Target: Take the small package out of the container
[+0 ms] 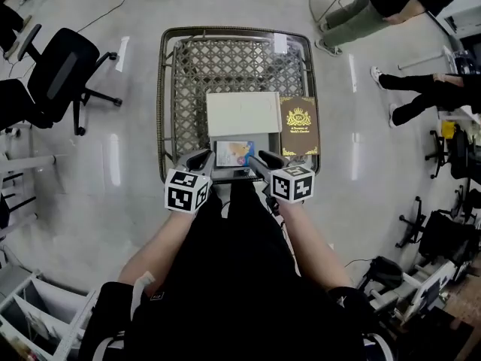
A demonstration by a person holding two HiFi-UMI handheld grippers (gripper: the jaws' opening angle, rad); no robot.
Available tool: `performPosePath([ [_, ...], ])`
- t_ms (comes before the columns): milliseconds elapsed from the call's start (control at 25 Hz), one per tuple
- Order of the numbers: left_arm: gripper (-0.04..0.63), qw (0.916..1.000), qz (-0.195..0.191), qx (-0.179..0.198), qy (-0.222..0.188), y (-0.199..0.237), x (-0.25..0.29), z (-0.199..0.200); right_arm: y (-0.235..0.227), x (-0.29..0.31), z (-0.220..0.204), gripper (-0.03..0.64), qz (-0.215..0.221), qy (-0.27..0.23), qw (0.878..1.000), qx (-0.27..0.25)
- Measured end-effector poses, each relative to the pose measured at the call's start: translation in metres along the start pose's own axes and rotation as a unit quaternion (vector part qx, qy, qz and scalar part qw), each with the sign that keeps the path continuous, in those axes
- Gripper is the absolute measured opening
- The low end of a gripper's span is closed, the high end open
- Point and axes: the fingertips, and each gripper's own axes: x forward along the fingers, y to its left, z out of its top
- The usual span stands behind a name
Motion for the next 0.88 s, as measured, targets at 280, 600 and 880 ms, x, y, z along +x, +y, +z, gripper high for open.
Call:
performPosePath([
  [280, 0.02, 0.9999, 0.003, -0.004, 0.015, 0.002, 0.03, -0.017, -0.03, 0.031, -0.022, 0.269, -0.02, 0.052, 0.998, -0.01],
  [600, 0.064, 0.9994, 0.024, -0.021, 0.014, 0.007, 0.042, -0.027, -0.05, 0.059, -0.046, 0.351, -0.03, 0.138, 0.988, -0.054],
  [880, 0.114, 0.9965, 0.04, -0.065, 0.035, 0.015, 0.041, -0.049, -0.058, 0.071, -0.06, 0.357, -0.055, 0.201, 0.976, -0.066],
])
